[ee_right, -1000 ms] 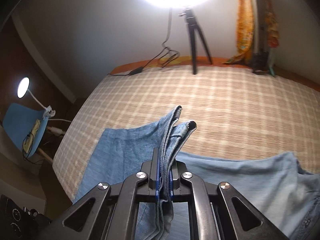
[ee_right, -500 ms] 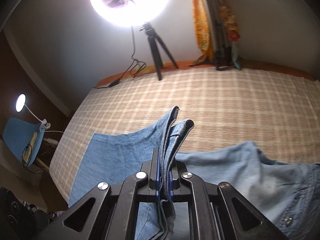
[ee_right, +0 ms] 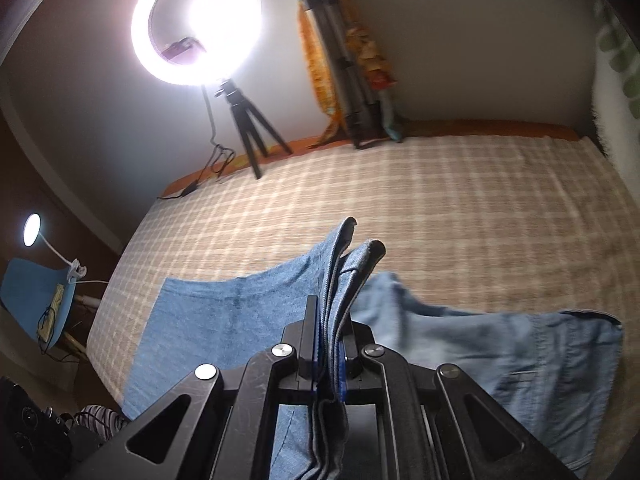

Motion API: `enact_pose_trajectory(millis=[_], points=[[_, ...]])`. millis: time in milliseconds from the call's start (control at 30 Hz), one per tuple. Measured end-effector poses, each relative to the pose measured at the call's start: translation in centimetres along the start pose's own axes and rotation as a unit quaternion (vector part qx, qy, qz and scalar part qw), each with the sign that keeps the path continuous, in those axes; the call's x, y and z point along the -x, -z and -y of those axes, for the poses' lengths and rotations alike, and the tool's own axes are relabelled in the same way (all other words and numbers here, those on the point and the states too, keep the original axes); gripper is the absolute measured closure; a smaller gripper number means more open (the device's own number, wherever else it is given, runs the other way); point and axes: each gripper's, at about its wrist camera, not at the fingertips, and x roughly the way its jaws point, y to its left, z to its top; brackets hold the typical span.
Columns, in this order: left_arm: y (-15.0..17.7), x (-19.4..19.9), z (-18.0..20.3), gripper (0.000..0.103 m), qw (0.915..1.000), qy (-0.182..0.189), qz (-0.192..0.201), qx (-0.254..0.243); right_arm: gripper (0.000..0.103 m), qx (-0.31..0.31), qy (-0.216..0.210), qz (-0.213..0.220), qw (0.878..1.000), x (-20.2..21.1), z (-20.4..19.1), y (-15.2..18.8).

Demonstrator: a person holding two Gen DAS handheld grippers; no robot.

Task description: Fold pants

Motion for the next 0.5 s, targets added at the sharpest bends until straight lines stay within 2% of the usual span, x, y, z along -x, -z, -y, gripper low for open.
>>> enact_pose_trajectory(millis=[500], points=[[-2.9, -7.6, 3.7, 0.090, 0.9979, 0.058, -0.008, -0.026, 0.099, -0.028, 0.058, 0.012, 0.998, 4.1, 9.4, 0.7]])
